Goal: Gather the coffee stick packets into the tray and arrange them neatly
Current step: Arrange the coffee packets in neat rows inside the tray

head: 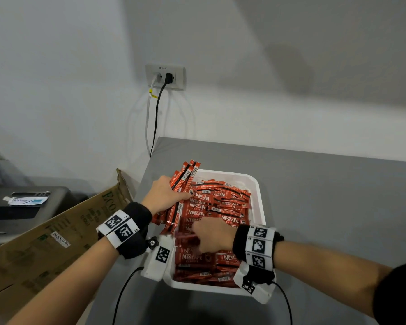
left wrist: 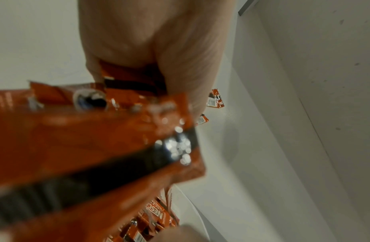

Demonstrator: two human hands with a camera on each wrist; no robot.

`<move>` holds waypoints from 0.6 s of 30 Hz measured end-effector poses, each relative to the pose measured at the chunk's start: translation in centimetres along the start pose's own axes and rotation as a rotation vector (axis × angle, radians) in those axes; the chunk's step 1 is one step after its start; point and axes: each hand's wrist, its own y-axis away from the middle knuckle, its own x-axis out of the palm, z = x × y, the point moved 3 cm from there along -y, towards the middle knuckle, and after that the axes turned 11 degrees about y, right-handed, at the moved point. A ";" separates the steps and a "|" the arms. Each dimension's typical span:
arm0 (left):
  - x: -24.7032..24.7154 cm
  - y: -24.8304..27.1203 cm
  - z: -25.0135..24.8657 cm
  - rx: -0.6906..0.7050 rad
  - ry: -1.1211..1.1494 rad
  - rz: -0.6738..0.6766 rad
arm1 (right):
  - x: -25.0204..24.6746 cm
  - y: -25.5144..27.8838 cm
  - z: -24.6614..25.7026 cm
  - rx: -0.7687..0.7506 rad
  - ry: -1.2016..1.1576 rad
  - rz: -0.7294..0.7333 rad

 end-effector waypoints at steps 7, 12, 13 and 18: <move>0.1 -0.1 0.1 -0.012 -0.020 -0.013 | -0.2 -0.1 -2.1 0.058 0.046 -0.018; 0.2 -0.1 -0.1 -0.004 -0.017 -0.002 | 0.4 -0.1 -1.8 0.035 0.057 -0.006; 0.1 -0.1 -0.1 -0.005 -0.017 -0.002 | 0.5 -0.2 -1.8 0.037 0.057 -0.005; 0.1 -0.1 0.0 -0.010 -0.016 0.004 | 0.7 -0.2 -1.7 0.043 0.043 0.017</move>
